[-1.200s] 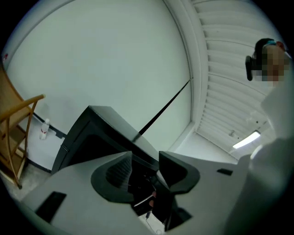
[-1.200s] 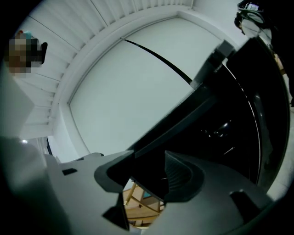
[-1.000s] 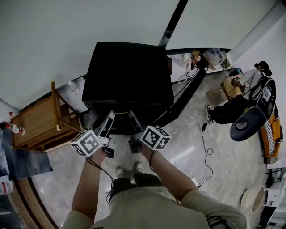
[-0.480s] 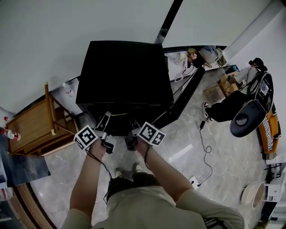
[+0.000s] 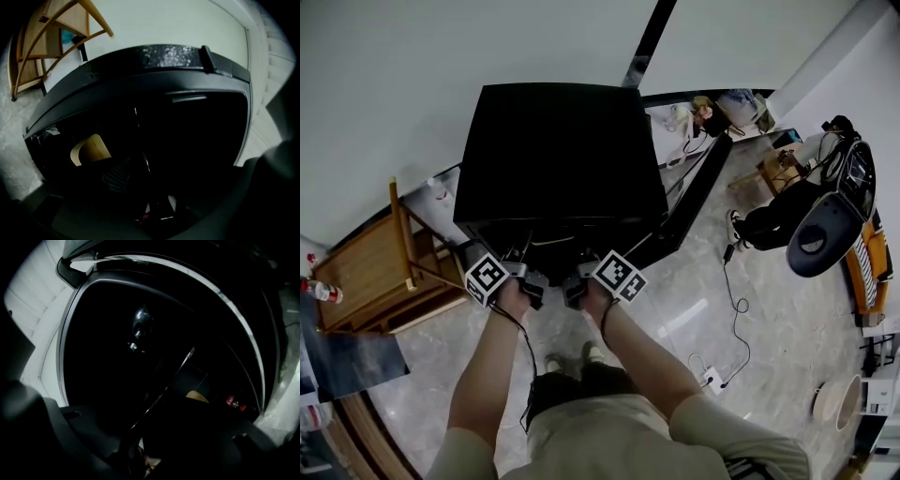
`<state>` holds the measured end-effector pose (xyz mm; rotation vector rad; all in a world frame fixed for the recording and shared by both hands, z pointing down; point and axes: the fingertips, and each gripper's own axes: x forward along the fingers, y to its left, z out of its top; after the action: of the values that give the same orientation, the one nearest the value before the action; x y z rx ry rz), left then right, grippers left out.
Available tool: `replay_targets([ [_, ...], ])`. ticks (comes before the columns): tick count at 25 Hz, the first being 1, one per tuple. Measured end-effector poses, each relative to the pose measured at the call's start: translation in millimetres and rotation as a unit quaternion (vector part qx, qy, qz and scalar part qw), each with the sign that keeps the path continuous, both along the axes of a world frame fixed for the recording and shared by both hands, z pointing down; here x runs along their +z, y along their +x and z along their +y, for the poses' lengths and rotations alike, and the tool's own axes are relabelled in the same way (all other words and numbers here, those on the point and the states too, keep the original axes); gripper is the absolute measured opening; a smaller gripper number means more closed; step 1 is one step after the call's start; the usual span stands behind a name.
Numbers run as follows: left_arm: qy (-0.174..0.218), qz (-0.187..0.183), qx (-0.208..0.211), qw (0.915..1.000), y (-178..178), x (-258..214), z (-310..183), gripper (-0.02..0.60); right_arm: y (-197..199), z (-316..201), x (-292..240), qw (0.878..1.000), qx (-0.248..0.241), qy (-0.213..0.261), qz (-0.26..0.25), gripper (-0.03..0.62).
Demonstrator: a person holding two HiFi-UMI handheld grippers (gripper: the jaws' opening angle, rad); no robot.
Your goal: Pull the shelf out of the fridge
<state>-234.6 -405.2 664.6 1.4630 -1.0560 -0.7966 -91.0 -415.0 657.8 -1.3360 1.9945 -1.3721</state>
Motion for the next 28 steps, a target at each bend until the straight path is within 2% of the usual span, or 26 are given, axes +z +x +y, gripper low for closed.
replay_targets([
  [7, -0.002, 0.02, -0.012, 0.9997, 2, 14, -15, 0.219, 11, -14, 25, 1.0, 0.018, -0.01, -0.021, 0.158],
  [12, 0.003, 0.068, -0.037, 0.997, -6, 14, -26, 0.216, 10, -28, 20, 0.998, 0.033, 0.001, -0.055, 0.155],
  [15, 0.013, 0.063, -0.035, 0.9974, -3, 11, -34, 0.18, 8, -37, 9, 0.994, 0.036, 0.03, -0.097, 0.147],
  [19, 0.029, 0.067, -0.038, 0.9966, 2, 8, -38, 0.048, 10, -48, 6, 0.988, 0.053, 0.038, -0.141, 0.142],
  [23, 0.041, 0.068, -0.032, 0.9963, 0, 10, -36, 0.023, 16, -53, 18, 0.986, 0.068, 0.017, -0.151, 0.027],
  [28, 0.039, 0.079, -0.032, 0.9956, 1, 10, -32, 0.018, 17, -47, 19, 0.984, 0.061, 0.012, -0.166, 0.017],
])
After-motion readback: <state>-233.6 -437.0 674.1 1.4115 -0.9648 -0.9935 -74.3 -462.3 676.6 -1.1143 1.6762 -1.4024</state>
